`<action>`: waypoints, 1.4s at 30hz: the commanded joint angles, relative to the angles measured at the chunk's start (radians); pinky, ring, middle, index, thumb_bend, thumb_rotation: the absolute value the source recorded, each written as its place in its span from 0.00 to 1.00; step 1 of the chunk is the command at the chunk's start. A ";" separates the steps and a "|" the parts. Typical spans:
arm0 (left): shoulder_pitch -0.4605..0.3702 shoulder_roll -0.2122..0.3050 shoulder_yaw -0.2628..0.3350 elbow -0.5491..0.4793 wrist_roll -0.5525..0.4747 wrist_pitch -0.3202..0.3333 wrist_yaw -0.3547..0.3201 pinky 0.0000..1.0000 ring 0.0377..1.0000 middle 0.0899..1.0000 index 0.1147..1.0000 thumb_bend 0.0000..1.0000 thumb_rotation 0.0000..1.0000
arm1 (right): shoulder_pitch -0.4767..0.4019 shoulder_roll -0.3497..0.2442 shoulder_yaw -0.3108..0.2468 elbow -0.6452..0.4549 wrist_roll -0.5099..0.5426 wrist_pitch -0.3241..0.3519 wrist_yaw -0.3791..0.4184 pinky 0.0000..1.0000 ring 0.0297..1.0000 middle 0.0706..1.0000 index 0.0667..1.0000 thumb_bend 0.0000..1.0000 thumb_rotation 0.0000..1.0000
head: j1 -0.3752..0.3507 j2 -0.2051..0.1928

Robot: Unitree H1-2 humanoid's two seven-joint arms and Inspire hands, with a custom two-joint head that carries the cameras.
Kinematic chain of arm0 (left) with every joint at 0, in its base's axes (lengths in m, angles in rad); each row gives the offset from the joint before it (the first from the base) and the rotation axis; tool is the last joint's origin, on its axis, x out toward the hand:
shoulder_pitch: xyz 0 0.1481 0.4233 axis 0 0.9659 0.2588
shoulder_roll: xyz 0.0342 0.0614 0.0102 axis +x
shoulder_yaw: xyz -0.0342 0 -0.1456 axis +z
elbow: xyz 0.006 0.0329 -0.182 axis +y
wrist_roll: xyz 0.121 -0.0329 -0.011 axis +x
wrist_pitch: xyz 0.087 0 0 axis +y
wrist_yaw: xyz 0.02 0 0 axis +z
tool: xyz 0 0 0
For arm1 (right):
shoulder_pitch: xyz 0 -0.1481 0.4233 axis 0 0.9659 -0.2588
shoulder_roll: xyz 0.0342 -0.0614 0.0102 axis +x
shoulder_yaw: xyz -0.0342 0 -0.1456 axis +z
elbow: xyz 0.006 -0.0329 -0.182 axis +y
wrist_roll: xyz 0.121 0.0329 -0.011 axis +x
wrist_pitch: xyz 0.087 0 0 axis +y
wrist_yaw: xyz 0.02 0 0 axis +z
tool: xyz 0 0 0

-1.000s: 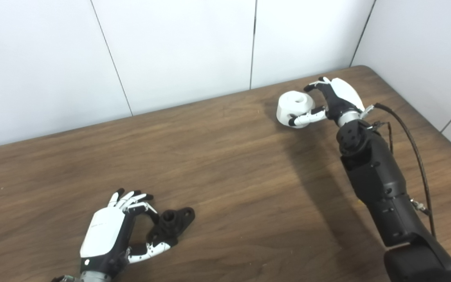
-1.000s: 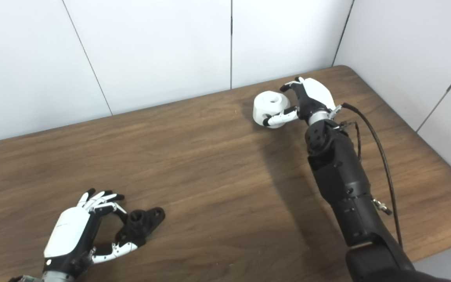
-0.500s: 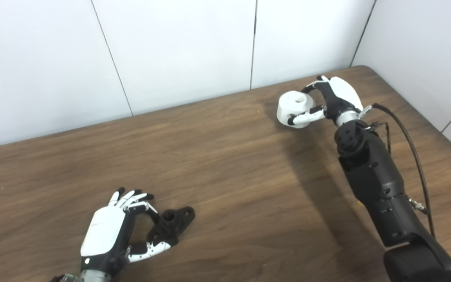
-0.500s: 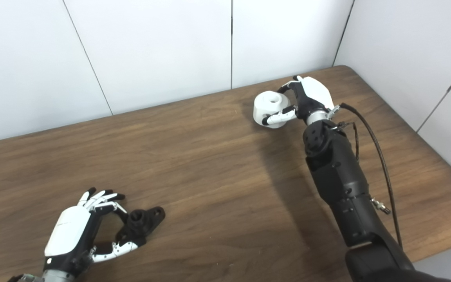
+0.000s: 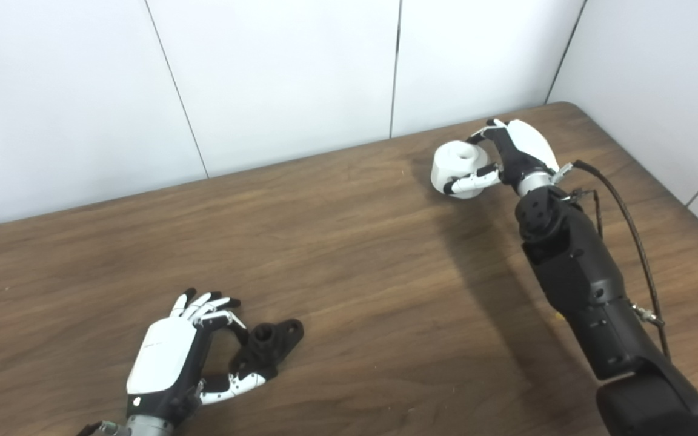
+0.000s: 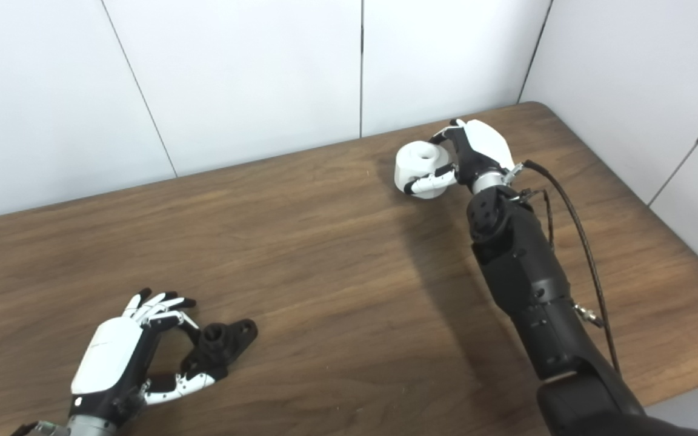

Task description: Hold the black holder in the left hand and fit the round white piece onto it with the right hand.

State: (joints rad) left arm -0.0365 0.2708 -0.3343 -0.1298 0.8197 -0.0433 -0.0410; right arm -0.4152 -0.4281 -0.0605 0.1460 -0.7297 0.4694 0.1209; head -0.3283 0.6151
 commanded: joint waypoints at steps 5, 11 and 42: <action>-0.003 0.014 -0.001 0.015 0.029 0.015 -0.013 0.99 0.89 0.79 0.42 0.52 0.05 | -0.033 -0.041 0.005 -0.022 0.008 -0.005 -0.043 1.00 1.00 0.94 0.65 0.90 0.28 | 0.001 0.001; -0.003 0.015 -0.001 0.015 0.030 0.013 -0.013 0.99 0.89 0.79 0.42 0.52 0.05 | -0.030 -0.044 0.009 -0.023 0.012 -0.006 -0.058 1.00 1.00 0.93 0.64 0.89 0.27 | 0.002 0.002; -0.007 0.012 -0.001 0.019 0.037 0.014 -0.010 0.99 0.89 0.79 0.42 0.52 0.05 | -0.009 -0.053 0.033 0.033 0.090 -0.130 -0.247 1.00 0.94 0.82 0.45 0.52 0.13 | 0.011 -0.004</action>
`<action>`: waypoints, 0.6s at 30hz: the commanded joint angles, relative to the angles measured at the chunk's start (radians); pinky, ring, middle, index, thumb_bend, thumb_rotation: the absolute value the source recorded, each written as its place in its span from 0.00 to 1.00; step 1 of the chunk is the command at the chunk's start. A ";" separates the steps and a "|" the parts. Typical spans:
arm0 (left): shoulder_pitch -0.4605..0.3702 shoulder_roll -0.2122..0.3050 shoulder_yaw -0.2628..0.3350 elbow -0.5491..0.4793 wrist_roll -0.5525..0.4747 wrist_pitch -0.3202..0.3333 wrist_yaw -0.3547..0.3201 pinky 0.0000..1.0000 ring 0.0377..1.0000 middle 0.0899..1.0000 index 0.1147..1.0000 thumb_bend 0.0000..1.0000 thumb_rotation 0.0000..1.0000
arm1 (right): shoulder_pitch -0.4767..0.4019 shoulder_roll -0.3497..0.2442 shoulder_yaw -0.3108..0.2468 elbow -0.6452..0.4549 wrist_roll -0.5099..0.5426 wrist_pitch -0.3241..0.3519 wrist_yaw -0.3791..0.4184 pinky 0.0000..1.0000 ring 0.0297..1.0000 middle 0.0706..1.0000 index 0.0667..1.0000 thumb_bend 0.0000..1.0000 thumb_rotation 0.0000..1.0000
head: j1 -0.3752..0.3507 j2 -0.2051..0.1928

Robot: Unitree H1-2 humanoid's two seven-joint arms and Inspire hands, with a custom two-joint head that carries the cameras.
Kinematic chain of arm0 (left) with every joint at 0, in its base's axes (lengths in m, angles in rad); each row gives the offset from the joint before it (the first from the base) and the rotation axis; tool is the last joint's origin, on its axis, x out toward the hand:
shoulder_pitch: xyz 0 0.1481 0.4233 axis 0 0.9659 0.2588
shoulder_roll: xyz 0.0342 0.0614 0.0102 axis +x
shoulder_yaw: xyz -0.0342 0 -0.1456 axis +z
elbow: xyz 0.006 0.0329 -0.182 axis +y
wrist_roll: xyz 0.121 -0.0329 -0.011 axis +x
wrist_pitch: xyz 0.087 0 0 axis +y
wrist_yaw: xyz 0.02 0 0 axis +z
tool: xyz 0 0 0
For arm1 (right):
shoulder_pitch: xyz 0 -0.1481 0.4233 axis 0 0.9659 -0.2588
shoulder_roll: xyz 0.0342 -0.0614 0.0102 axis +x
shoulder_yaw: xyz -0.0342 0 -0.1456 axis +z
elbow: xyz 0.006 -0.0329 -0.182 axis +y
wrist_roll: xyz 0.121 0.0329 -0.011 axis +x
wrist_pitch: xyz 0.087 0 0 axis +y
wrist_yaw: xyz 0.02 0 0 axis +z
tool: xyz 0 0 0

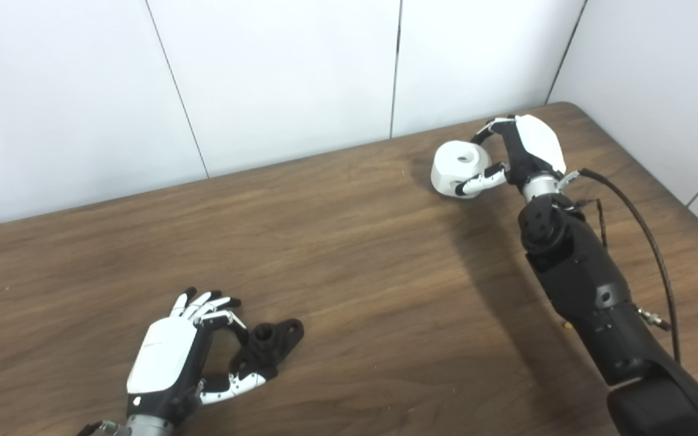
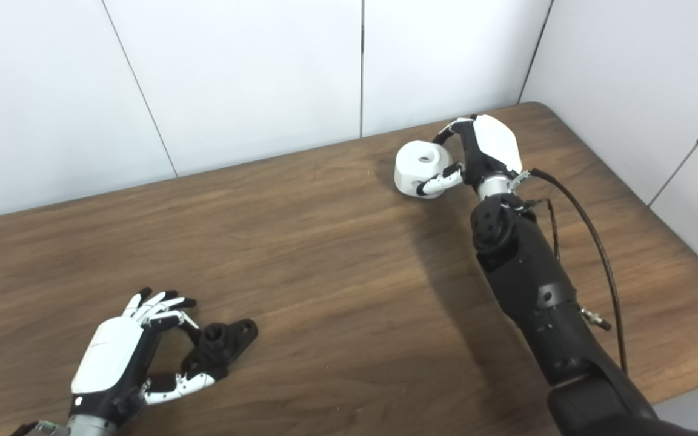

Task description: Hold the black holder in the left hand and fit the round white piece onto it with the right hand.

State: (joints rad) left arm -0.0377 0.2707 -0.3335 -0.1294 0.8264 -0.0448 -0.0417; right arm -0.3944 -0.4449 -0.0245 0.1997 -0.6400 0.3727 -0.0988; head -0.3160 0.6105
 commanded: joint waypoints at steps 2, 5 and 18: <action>-0.005 0.012 -0.002 0.017 0.029 0.015 -0.009 0.99 0.89 0.78 0.42 0.52 0.05 | -0.028 -0.038 -0.003 -0.024 0.003 -0.035 -0.027 1.00 0.94 0.82 0.45 0.52 0.13 | 0.002 0.002; -0.002 0.008 -0.001 0.016 0.023 0.015 -0.009 0.99 0.89 0.78 0.42 0.52 0.05 | -0.023 -0.035 -0.008 -0.054 0.013 -0.024 -0.014 1.00 0.94 0.82 0.45 0.52 0.14 | 0.008 0.003; 0.004 -0.005 -0.012 0.012 0.041 0.025 -0.009 1.00 0.89 0.78 0.42 0.52 0.05 | -0.019 -0.098 0.082 -0.397 -0.043 0.097 0.321 1.00 0.94 0.83 0.45 0.52 0.14 | 0.073 0.026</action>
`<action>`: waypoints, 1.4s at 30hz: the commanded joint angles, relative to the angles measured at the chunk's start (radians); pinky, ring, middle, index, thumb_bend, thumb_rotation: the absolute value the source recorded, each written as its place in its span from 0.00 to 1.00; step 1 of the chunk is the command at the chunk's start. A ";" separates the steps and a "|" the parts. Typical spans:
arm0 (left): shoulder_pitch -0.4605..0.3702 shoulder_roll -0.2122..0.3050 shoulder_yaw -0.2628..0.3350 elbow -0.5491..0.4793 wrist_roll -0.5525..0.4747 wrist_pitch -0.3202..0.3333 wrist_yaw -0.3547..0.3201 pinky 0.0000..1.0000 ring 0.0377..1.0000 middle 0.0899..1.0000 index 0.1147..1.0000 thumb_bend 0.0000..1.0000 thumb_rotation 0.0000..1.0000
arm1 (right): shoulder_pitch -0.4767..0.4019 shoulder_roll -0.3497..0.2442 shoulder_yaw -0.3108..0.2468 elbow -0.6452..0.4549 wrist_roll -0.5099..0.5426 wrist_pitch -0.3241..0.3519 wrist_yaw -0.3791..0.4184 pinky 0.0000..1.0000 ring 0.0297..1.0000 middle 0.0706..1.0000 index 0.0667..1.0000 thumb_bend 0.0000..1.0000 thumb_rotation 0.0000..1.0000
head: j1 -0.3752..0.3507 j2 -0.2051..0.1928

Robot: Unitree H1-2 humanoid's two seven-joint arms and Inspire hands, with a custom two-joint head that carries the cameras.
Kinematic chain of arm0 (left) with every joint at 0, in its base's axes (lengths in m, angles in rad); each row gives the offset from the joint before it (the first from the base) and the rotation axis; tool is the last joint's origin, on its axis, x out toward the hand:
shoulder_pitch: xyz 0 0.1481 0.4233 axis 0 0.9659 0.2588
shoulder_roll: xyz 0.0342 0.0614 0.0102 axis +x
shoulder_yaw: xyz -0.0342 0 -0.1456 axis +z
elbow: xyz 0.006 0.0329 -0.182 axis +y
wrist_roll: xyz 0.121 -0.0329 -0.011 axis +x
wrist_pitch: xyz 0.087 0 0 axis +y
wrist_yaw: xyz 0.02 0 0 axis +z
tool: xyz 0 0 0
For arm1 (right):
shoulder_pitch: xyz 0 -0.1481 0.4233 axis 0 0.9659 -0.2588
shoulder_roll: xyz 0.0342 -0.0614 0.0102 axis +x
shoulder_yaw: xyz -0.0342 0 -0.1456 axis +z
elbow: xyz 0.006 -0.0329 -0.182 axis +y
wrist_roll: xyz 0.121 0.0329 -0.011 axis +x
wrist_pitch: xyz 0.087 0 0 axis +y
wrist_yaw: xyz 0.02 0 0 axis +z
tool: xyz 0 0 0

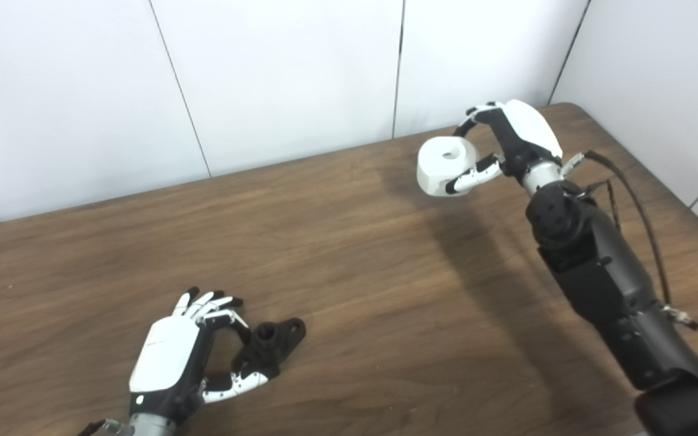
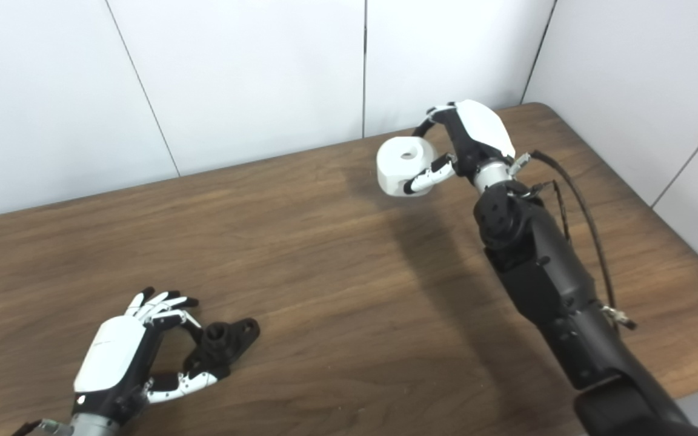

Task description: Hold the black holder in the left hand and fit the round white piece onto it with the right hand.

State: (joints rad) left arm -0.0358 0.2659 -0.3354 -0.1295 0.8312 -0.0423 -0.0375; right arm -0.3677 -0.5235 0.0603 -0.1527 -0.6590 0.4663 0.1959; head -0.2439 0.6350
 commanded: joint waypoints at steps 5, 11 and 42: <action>0.002 -0.011 -0.019 0.014 0.044 0.030 -0.014 1.00 0.90 0.79 0.42 0.52 0.05 | -0.054 0.032 0.001 -0.160 -0.098 0.003 0.184 1.00 0.93 0.82 0.45 0.53 0.14 | 0.020 0.010; 0.001 -0.020 -0.020 0.015 0.045 0.032 -0.008 1.00 0.90 0.80 0.42 0.52 0.05 | -0.055 0.080 0.059 -0.263 -0.142 0.003 0.296 1.00 0.93 0.82 0.45 0.53 0.14 | 0.041 0.025; -0.012 -0.071 -0.079 -0.041 0.102 0.159 -0.059 1.00 0.91 0.81 0.42 0.52 0.05 | -0.040 0.244 0.225 -0.385 -0.075 -0.081 0.368 1.00 0.93 0.83 0.44 0.53 0.14 | 0.275 0.172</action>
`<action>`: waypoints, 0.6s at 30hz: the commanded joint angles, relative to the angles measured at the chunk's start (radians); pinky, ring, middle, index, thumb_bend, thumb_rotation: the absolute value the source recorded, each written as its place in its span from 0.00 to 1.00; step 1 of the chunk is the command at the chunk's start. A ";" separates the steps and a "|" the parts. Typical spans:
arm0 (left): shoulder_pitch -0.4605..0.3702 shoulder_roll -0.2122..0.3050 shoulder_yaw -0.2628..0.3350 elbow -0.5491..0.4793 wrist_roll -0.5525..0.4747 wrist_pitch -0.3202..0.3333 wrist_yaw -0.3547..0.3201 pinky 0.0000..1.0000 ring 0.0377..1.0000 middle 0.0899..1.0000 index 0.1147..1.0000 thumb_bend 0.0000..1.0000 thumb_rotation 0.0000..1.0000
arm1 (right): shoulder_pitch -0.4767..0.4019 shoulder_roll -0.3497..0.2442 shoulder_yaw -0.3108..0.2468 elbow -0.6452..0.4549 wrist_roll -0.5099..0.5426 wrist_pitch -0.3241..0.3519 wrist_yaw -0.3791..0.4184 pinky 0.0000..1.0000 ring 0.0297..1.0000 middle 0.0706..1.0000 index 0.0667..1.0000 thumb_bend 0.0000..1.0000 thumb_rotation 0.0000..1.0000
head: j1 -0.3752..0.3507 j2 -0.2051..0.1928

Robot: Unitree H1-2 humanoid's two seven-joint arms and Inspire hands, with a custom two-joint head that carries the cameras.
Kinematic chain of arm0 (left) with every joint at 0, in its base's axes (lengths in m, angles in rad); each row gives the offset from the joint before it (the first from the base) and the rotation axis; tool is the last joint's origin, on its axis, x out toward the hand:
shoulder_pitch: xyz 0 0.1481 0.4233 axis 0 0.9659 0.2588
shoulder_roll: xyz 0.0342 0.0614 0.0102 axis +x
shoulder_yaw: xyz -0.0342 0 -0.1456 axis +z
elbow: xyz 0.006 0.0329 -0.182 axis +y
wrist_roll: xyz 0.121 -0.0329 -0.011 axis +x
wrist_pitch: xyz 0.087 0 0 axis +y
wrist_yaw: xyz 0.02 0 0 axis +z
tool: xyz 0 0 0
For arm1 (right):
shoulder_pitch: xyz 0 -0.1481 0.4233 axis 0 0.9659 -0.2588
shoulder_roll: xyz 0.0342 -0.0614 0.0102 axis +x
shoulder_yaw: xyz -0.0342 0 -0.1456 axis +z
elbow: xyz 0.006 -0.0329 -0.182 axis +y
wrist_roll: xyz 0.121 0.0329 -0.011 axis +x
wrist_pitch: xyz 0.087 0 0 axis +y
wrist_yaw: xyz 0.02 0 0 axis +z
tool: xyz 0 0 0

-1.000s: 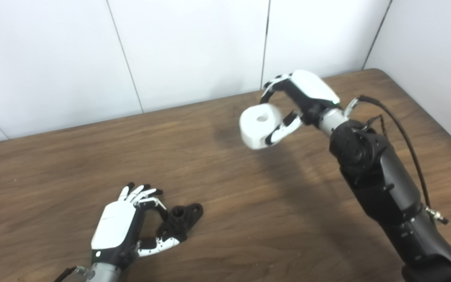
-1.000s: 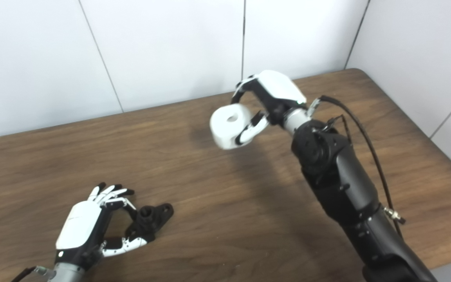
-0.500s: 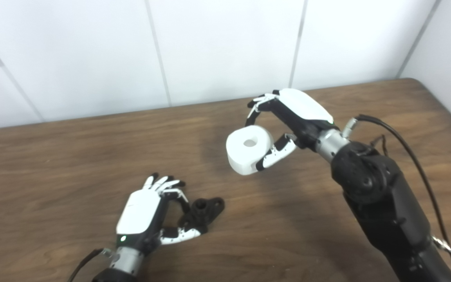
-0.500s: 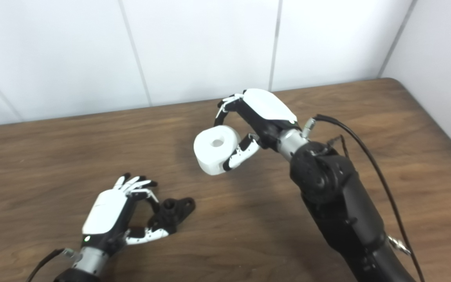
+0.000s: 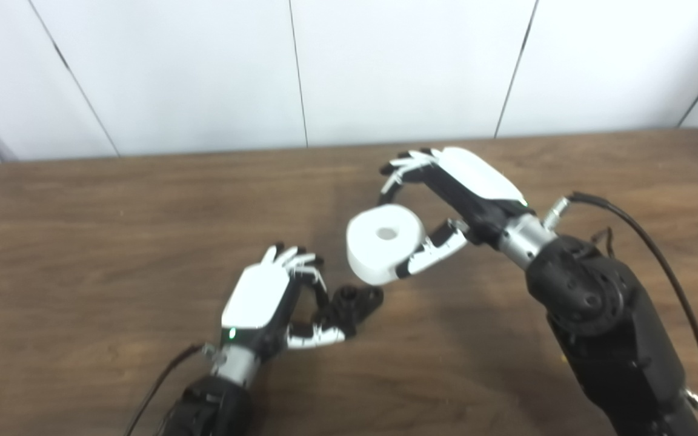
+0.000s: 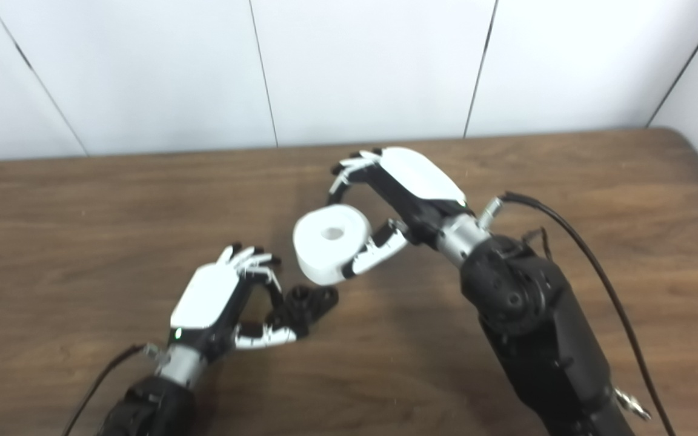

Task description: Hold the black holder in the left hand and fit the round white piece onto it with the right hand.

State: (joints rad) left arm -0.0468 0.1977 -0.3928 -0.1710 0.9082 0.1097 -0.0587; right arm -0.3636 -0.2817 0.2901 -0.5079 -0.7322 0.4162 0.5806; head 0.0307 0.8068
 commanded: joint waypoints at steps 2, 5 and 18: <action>-0.001 -0.002 -0.022 -0.004 0.023 0.011 -0.041 1.00 0.91 0.80 0.42 0.52 0.05 | -0.045 0.004 0.003 -0.030 -0.002 -0.032 -0.018 1.00 0.92 0.83 0.44 0.53 0.14 | -0.001 0.006; -0.001 -0.001 -0.022 -0.007 0.018 0.013 -0.041 1.00 0.91 0.80 0.42 0.52 0.05 | -0.044 0.013 0.014 -0.031 -0.001 -0.024 -0.013 1.00 0.93 0.83 0.44 0.53 0.14 | -0.003 0.020; -0.003 0.000 -0.023 -0.014 0.016 0.017 -0.047 1.00 0.91 0.80 0.42 0.52 0.05 | -0.033 0.044 0.042 -0.038 -0.004 -0.007 -0.004 1.00 0.94 0.84 0.44 0.53 0.14 | -0.001 0.043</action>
State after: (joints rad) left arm -0.0472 0.1977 -0.3965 -0.1824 0.9082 0.1244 -0.0742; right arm -0.3642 -0.2461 0.3349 -0.5130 -0.7323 0.4217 0.5876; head 0.0291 0.8468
